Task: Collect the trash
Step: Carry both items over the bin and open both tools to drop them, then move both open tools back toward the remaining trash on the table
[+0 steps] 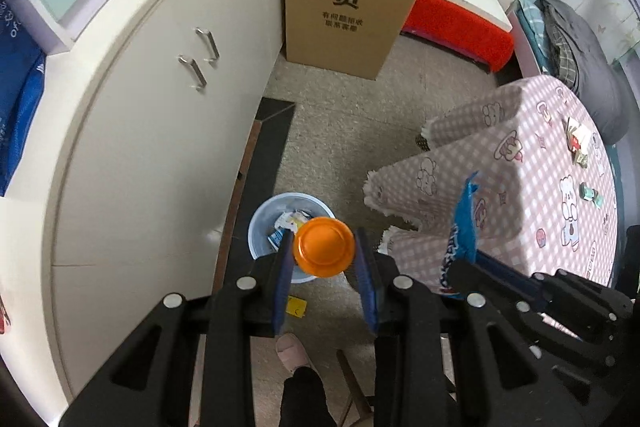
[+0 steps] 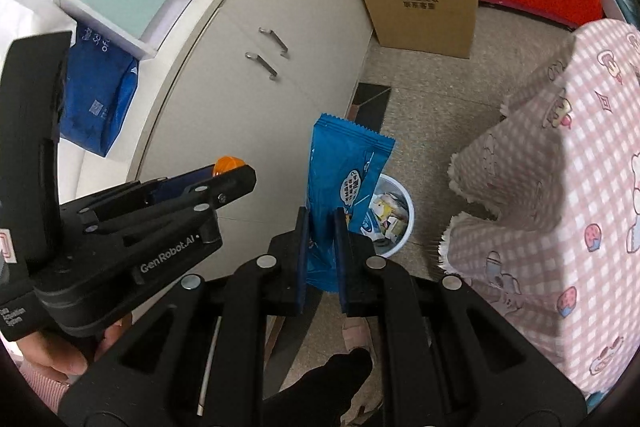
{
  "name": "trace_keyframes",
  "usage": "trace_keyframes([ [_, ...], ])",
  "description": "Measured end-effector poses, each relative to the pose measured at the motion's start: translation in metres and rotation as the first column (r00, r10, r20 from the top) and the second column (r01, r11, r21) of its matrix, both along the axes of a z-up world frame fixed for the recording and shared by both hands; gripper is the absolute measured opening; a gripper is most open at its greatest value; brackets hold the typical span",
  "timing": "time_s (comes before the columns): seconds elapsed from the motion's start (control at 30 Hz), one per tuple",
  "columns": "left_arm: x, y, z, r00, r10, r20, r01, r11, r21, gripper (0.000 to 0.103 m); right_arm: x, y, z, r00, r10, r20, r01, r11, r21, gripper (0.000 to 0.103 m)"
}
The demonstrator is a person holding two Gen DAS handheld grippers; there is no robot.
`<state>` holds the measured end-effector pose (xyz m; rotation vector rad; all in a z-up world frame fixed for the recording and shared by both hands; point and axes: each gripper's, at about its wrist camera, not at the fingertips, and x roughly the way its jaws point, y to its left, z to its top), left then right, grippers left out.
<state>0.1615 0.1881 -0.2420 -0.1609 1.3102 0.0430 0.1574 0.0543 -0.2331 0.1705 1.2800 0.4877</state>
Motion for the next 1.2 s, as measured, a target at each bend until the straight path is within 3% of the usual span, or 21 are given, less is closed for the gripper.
trace_keyframes([
  [0.13,0.002,0.011,0.007,1.0,0.002,0.025,-0.002,1.0,-0.006,0.031,0.0,0.006,0.004,1.0,-0.002,0.009,0.002,1.0,-0.016,0.012],
  [0.2,0.003,0.016,0.007,1.0,0.014,0.019,-0.013,1.0,-0.013,0.051,0.001,0.009,0.005,1.0,-0.005,0.008,0.006,1.0,-0.023,0.012],
  [0.27,0.002,0.021,0.008,0.999,0.025,0.024,-0.025,1.0,0.0,0.059,0.001,0.012,0.006,1.0,-0.008,0.012,0.008,0.999,-0.031,0.011],
  [0.83,-0.025,0.072,0.007,0.993,0.114,0.0,-0.114,0.993,-0.004,0.064,-0.008,0.043,0.009,0.999,0.032,0.02,-0.031,0.999,-0.03,0.009],
  [1.2,-0.027,0.06,0.012,0.993,0.115,0.004,-0.115,0.993,-0.006,0.064,-0.011,0.018,0.012,0.999,-0.024,0.025,0.024,1.0,-0.018,0.01],
])
